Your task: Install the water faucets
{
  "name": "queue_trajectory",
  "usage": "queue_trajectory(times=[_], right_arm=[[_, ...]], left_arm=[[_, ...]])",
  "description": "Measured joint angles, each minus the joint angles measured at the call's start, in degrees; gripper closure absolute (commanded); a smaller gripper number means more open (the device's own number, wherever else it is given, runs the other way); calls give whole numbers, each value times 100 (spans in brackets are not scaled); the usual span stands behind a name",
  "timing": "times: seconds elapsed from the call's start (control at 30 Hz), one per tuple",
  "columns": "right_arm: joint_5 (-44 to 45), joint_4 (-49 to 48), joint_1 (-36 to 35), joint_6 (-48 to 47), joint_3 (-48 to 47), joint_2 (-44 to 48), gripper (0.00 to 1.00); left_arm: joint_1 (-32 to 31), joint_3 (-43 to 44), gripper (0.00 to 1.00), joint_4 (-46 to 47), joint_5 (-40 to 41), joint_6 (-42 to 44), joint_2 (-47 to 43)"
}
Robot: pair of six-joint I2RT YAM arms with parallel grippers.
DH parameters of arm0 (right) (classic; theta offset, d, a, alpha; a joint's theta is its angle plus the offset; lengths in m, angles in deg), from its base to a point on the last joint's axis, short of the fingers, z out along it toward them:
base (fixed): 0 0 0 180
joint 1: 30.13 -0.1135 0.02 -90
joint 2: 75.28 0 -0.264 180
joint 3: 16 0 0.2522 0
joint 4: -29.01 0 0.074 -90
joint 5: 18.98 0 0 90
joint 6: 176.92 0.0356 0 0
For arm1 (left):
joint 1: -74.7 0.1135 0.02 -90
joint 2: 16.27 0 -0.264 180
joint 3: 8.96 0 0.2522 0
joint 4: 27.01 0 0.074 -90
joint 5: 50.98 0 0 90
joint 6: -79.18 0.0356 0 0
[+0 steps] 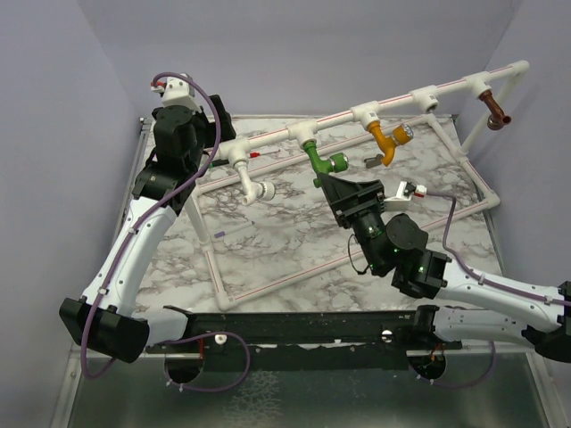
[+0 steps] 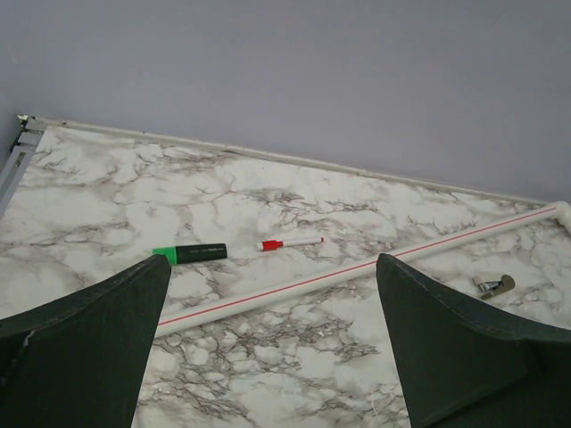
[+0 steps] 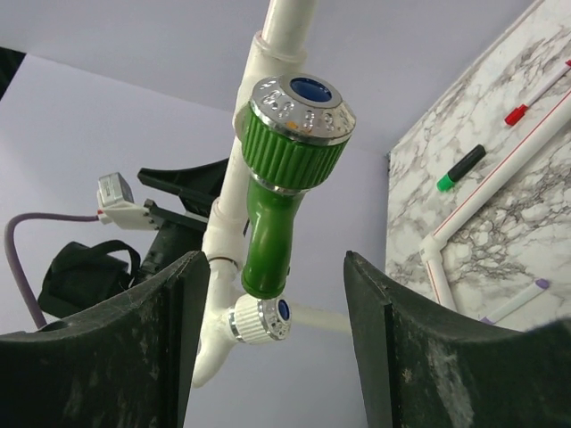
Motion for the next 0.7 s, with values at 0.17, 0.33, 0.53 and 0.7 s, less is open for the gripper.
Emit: queue_trajectory(times=[0.17,0.33,0.53,0.7], right_arm=[[-317,-31,0,-852,63,236,34],[-730,-122,0,-2334,181,584,34],[-1130,-118,0,-4205,160,981,34],[-1390,291,0,-5862,-205,1043,33]], left_arm=[[0,0,1,2,0,0,0],[0,0,1,2,0,0,2],[0,0,1,4,0,0,4],[0,0,1,4,0,0,4]])
